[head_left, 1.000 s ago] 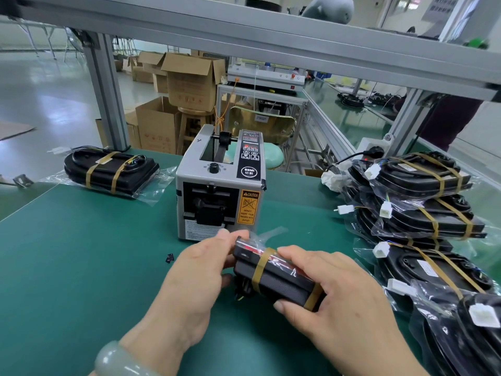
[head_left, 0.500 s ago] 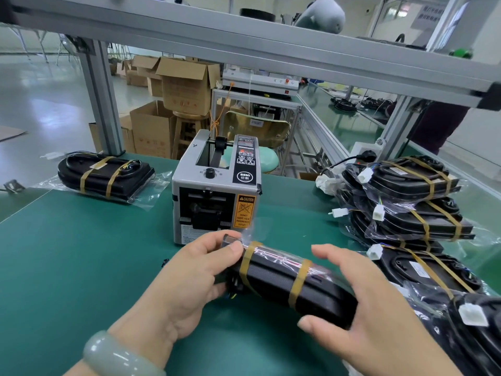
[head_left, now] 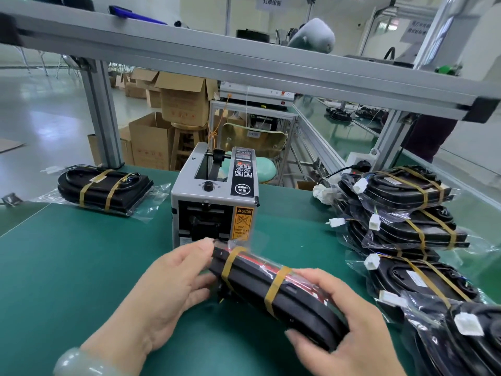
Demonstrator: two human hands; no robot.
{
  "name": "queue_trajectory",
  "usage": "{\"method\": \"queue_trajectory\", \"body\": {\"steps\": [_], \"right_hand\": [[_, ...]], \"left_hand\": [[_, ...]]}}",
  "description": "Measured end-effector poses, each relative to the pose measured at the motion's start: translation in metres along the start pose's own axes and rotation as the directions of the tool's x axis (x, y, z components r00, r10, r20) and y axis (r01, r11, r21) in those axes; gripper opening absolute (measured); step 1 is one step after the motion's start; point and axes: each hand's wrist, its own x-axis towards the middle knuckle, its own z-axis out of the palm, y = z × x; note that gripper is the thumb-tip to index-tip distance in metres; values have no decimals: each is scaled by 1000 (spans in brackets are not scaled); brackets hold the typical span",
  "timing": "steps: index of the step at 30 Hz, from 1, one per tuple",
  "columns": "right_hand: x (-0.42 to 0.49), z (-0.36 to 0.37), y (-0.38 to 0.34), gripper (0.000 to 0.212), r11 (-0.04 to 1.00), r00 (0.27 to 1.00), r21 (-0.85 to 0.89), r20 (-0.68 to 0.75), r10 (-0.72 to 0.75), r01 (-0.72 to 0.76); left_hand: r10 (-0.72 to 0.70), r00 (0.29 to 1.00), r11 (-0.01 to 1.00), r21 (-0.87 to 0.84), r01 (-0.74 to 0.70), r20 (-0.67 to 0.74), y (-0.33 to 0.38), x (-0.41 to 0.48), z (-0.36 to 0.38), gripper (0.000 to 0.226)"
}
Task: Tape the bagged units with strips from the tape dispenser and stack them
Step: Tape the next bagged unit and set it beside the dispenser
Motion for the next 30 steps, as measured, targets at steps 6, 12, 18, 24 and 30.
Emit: {"method": "queue_trajectory", "body": {"steps": [6, 12, 18, 24, 30], "right_hand": [[-4, 8, 3, 64, 976, 977, -207, -187, -99, 59], [-4, 7, 6, 70, 987, 974, -158, -222, -48, 13], [-6, 6, 8, 66, 987, 980, -161, -195, -32, 0], [-8, 5, 8, 67, 985, 982, -171, -188, -31, -1], [-10, 8, 5, 67, 977, 982, -211, -181, -54, 15]], "left_hand": [[0, 926, 996, -78, -32, -377, 19, 20, -4, 9], [-86, 934, 988, -150, 35, -346, 30, 34, 5, 15], [-109, 915, 981, -189, 37, -387, 35, 43, 11, 12], [-87, 859, 989, -145, 15, -505, 36, 49, 15, 11], [-31, 793, 997, -77, -20, -609, 34, 58, 23, 11]]}}
